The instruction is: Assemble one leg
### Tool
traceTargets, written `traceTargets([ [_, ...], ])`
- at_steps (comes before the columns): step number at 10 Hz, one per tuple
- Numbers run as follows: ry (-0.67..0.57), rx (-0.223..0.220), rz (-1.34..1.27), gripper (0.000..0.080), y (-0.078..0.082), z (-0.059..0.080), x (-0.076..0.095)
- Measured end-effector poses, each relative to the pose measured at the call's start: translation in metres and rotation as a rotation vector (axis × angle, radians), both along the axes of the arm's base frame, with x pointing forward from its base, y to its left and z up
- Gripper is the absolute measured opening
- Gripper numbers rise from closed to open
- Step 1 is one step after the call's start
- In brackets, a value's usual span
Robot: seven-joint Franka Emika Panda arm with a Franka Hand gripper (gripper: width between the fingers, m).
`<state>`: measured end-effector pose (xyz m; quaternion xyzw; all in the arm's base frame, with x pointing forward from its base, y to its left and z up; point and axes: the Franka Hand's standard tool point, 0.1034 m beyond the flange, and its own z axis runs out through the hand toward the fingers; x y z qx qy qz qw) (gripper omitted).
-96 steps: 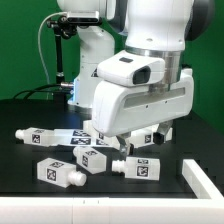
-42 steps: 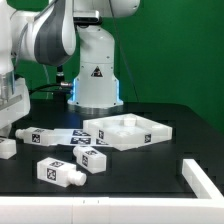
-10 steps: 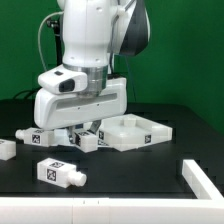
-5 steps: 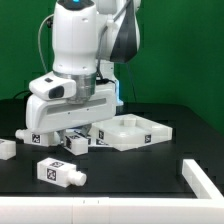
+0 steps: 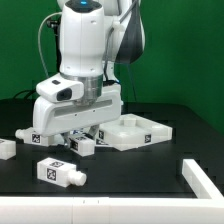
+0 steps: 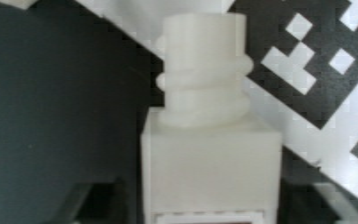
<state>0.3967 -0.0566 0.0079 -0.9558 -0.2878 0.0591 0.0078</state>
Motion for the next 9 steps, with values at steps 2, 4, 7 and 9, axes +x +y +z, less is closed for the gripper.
traceTargets([
  [2, 0.014, 0.001, -0.005, 0.0611, 0.0, 0.001, -0.002],
  [4, 0.022, 0.003, -0.006, 0.0638, 0.006, 0.026, -0.008],
  [7, -0.035, 0.002, -0.03, 0.0649, 0.039, 0.061, -0.042],
  [9, -0.06, 0.006, -0.018, 0.0649, 0.055, 0.043, -0.051],
])
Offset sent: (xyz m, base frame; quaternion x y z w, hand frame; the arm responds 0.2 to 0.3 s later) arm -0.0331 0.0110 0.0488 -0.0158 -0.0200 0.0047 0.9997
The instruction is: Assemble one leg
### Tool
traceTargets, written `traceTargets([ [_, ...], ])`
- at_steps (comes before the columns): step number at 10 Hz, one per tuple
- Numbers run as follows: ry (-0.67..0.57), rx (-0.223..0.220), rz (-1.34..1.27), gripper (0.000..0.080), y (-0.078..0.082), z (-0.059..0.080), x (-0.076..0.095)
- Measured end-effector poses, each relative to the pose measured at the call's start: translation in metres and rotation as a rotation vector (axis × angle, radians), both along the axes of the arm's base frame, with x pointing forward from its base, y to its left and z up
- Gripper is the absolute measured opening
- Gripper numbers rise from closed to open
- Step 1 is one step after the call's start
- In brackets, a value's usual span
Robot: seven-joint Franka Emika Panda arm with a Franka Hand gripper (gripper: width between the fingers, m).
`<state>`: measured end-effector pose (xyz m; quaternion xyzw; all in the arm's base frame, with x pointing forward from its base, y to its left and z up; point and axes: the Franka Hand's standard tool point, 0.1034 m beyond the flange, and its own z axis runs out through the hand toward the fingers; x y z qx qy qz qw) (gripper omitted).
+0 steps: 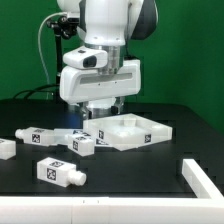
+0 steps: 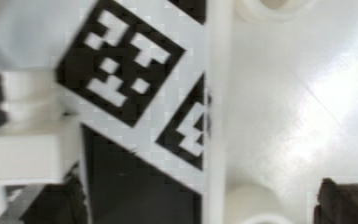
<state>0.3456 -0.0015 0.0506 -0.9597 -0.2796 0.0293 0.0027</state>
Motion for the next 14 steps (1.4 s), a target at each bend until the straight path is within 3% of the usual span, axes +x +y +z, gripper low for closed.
traceTargets([
  [3, 0.005, 0.0, 0.023, 0.0649, -0.003, -0.034, 0.01],
  [4, 0.011, -0.001, 0.024, 0.0649, -0.003, -0.04, 0.013],
  [8, 0.015, 0.002, 0.025, 0.0649, 0.022, -0.044, 0.016],
  [9, 0.016, 0.002, 0.024, 0.0525, 0.021, -0.044, 0.015],
  [10, 0.016, 0.002, 0.024, 0.0525, 0.021, -0.044, 0.015],
  [12, 0.016, 0.002, 0.024, 0.0251, 0.021, -0.044, 0.015],
  [13, 0.016, 0.002, 0.024, 0.0251, 0.021, -0.044, 0.015],
  [14, 0.016, 0.002, 0.025, 0.0068, 0.021, -0.044, 0.015],
])
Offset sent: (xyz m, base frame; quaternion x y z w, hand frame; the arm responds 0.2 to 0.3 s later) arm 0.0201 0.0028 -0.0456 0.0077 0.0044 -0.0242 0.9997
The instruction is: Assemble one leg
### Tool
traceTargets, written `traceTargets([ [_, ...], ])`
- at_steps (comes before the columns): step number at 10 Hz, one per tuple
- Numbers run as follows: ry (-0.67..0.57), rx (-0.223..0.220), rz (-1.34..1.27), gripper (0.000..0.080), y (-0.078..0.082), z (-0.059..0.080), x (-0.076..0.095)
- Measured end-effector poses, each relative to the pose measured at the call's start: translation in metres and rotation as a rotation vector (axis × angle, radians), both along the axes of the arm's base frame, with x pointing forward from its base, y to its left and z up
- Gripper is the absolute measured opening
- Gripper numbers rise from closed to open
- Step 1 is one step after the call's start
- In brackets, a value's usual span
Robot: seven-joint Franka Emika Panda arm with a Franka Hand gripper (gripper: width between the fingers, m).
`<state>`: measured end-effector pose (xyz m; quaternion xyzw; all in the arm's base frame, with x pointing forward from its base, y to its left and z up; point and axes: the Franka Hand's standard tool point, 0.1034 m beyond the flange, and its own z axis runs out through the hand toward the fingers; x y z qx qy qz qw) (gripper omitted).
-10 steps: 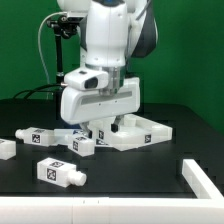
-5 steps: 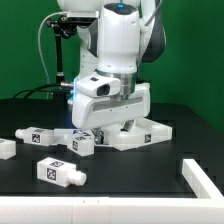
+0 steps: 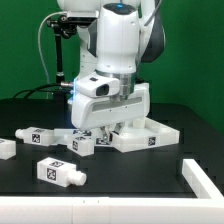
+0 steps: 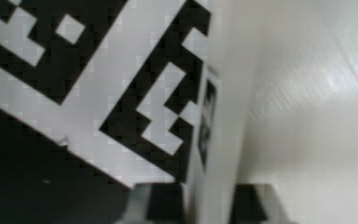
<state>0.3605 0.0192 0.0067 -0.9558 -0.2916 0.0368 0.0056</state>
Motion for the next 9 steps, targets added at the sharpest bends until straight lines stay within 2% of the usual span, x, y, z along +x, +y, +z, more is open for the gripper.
traceTargets([
  [3, 0.035, -0.016, -0.161, 0.0054, 0.007, 0.006, -0.001],
  [4, 0.081, -0.019, -0.212, 0.0054, 0.005, 0.015, 0.011],
  [6, 0.116, -0.022, -0.382, 0.0054, 0.002, 0.042, 0.047],
  [7, 0.139, -0.027, -0.455, 0.0054, -0.004, 0.052, 0.066],
  [8, 0.121, -0.023, -0.454, 0.0054, -0.012, 0.057, 0.081],
  [9, 0.112, -0.02, -0.456, 0.0054, -0.021, 0.059, 0.086],
])
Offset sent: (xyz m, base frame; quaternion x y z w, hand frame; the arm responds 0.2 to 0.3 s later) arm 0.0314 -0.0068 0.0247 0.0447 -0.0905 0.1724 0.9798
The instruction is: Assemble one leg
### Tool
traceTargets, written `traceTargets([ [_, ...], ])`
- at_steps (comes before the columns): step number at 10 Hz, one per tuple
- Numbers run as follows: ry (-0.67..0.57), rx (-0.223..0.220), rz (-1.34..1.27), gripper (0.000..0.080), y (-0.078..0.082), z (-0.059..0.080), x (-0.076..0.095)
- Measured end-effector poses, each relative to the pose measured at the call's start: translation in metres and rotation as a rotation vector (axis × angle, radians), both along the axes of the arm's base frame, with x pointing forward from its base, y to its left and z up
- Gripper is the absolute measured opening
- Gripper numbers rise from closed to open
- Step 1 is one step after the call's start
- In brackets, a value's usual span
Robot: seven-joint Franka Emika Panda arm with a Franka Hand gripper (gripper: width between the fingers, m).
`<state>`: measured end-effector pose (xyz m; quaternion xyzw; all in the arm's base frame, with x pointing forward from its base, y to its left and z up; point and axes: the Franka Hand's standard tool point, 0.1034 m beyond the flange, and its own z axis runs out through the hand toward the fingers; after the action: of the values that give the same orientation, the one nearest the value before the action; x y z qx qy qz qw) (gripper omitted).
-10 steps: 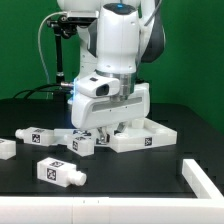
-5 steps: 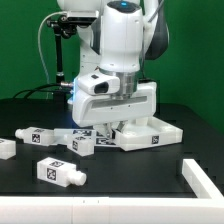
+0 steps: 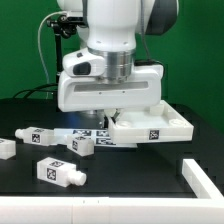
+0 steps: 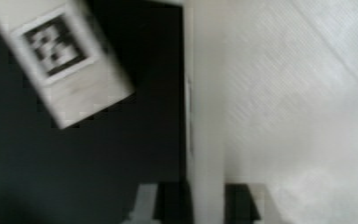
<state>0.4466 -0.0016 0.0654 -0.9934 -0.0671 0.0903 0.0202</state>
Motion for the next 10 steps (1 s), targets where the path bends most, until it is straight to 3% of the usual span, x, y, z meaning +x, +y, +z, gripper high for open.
traceTargets([
  [5, 0.011, 0.0, 0.007, 0.0054, 0.004, -0.004, -0.004],
  [6, 0.03, -0.008, -0.018, 0.0054, 0.002, 0.002, 0.004],
  [8, 0.005, 0.001, -0.091, 0.0054, -0.012, 0.01, 0.053],
  [10, 0.011, -0.003, -0.082, 0.0054, -0.009, 0.008, 0.071],
])
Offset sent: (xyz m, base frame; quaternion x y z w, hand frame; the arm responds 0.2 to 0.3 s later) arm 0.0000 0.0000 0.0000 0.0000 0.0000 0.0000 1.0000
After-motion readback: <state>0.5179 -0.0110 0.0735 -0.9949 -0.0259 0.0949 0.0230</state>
